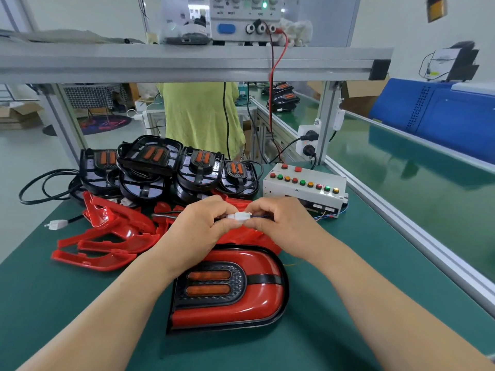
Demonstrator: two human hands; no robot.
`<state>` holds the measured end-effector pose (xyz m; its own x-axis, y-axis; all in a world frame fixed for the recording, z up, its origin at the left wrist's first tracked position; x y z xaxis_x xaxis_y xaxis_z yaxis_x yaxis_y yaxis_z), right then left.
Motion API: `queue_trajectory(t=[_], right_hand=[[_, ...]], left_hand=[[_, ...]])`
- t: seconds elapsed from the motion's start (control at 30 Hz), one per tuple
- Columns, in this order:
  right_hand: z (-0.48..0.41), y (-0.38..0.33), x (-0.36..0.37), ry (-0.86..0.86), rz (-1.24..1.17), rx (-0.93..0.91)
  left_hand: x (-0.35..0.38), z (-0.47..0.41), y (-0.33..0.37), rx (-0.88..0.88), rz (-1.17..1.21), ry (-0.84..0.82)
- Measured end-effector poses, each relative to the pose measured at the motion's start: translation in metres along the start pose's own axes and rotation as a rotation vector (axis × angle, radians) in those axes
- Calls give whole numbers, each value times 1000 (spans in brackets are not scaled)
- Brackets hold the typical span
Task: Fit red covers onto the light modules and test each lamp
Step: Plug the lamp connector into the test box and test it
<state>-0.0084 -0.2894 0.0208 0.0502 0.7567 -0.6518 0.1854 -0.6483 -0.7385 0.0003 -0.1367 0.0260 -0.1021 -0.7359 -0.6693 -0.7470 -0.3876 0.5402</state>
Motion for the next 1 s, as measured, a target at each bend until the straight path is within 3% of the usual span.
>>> queue_trajectory(t=[0.43,0.63,1.0], right_hand=[[5,-6,-3,133,16,-49],[4,-4,-5,49,50,-39],[5,-4,-9,47,48,-24]], left_hand=[[0,-4,3,36,-34,28],[0,0,3,43,-9,-4],[1,-4,8,44,-28,-5]])
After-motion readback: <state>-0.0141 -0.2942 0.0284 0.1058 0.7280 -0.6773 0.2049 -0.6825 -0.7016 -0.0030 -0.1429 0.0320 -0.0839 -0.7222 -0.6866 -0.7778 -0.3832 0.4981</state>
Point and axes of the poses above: each hand's wrist, its own z-axis away from the middle knuckle, its own x-axis out of the palm, y = z × x, the point moved 7 cm from there along -z, towards the middle knuckle, and after that the axes turned 14 degrees about x, right-handed, at the moved point
